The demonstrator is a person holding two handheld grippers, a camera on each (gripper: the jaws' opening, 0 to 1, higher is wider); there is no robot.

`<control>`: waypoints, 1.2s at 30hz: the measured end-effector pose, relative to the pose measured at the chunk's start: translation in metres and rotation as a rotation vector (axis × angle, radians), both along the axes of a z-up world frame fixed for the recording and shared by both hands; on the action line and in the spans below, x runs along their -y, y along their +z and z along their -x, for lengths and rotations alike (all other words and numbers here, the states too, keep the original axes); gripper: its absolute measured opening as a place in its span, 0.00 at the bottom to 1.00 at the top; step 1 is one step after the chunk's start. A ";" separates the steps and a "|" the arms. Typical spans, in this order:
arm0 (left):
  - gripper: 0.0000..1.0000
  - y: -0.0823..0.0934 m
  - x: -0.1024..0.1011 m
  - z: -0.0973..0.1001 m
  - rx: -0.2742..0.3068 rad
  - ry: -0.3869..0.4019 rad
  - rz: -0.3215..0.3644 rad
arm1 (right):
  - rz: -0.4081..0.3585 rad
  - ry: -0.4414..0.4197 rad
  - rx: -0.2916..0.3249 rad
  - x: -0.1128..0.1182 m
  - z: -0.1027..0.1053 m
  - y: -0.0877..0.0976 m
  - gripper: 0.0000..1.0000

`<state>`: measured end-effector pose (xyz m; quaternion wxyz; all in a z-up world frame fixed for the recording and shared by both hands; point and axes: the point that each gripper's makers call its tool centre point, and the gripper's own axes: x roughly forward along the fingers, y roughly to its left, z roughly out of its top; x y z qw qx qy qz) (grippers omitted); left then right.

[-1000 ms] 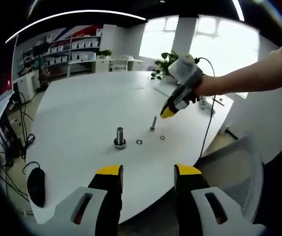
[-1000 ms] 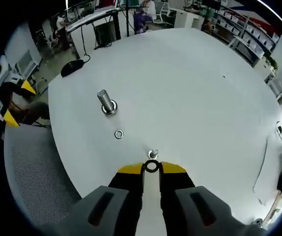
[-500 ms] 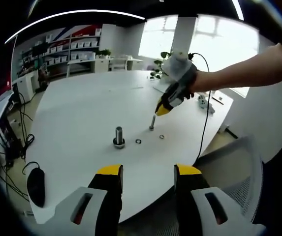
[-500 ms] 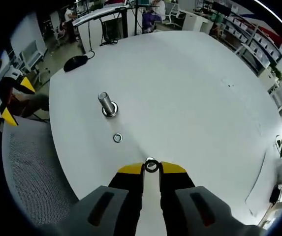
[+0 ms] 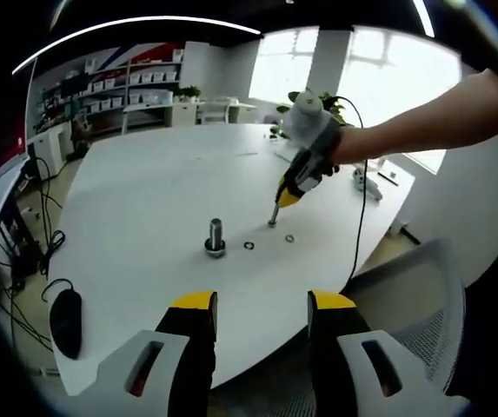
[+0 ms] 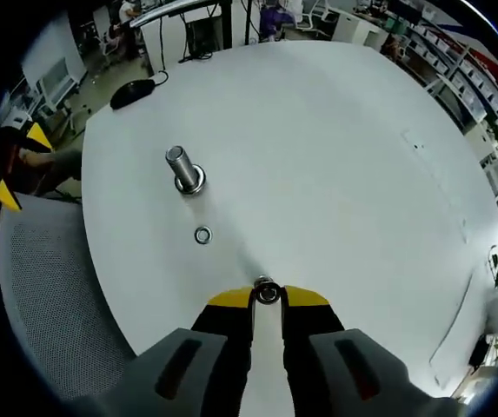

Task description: Place the washer onto the threaded stud by aligning its center hole with the stud, sliding it down to the base, and recovering from edge contact or off-axis alignment until the washer reaches the visible bottom stop.

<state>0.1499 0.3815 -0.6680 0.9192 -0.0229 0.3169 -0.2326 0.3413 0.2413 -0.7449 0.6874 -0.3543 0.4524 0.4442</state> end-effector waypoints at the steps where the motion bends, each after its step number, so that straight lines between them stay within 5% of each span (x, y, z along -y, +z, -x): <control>1: 0.40 0.000 0.000 0.000 -0.001 0.001 0.000 | -0.002 0.001 -0.003 -0.002 0.000 -0.001 0.13; 20: 0.40 -0.006 -0.008 0.007 -0.015 0.019 -0.011 | 0.063 0.035 -0.048 0.000 -0.005 -0.034 0.14; 36: 0.40 -0.010 -0.005 0.009 -0.025 0.026 -0.011 | 0.055 0.024 -0.051 0.004 -0.005 -0.044 0.16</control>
